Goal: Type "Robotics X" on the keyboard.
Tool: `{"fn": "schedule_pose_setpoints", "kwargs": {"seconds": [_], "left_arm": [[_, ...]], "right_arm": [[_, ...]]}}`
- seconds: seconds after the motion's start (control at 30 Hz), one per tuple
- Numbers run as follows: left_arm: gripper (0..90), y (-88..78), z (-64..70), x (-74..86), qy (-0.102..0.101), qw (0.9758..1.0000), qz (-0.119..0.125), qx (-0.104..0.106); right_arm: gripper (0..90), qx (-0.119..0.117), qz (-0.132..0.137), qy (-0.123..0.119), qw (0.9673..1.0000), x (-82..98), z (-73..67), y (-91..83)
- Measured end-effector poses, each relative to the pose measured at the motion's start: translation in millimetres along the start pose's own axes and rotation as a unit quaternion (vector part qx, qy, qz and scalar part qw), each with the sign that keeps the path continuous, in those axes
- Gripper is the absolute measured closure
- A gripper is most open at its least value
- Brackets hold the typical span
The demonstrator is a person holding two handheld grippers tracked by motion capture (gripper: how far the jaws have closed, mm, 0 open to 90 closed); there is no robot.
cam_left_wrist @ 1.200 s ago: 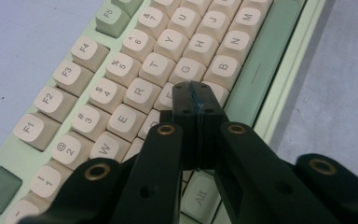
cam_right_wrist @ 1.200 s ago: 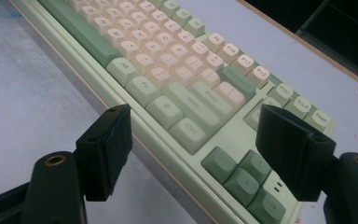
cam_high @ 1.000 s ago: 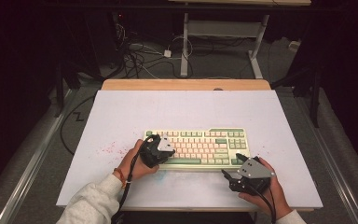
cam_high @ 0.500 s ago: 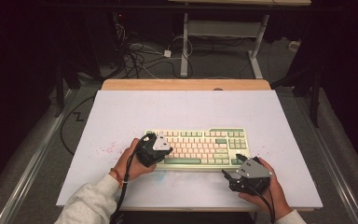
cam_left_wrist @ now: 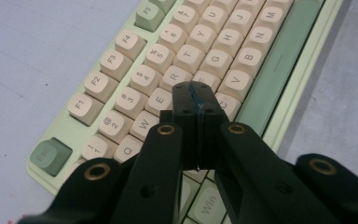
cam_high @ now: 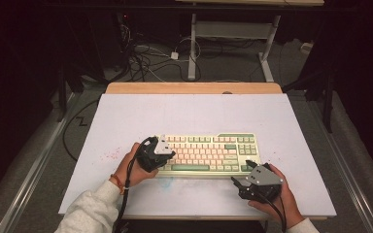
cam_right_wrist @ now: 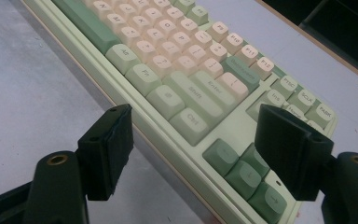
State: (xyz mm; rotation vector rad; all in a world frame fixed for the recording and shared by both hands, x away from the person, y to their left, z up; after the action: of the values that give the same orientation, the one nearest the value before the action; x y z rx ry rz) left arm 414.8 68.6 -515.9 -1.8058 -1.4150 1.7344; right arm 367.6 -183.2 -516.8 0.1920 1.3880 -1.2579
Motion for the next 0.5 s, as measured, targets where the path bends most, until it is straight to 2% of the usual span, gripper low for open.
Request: {"fn": "schedule_pose_setpoints", "kwargs": {"seconds": [0.5], "left_arm": [[87.2,-0.7,-5.9,4.5,-0.007,1.0000,-0.002,-0.002]], "right_arm": [[28.2,-0.001,-0.004,-0.004,1.0000,1.1,0.0,0.7]]}}
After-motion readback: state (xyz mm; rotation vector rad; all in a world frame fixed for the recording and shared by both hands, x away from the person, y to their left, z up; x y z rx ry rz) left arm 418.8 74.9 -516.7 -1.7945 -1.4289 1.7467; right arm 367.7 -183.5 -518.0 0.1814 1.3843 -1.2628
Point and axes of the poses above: each handheld gripper's, and its own axes: y roughly forward along the jaws, x roughly out of its underside, z roughly to its right, the point moved 10 cm from there along y, roughly forward along the jaws, and after that the axes turned 6 degrees about y, right-handed, at the moved point
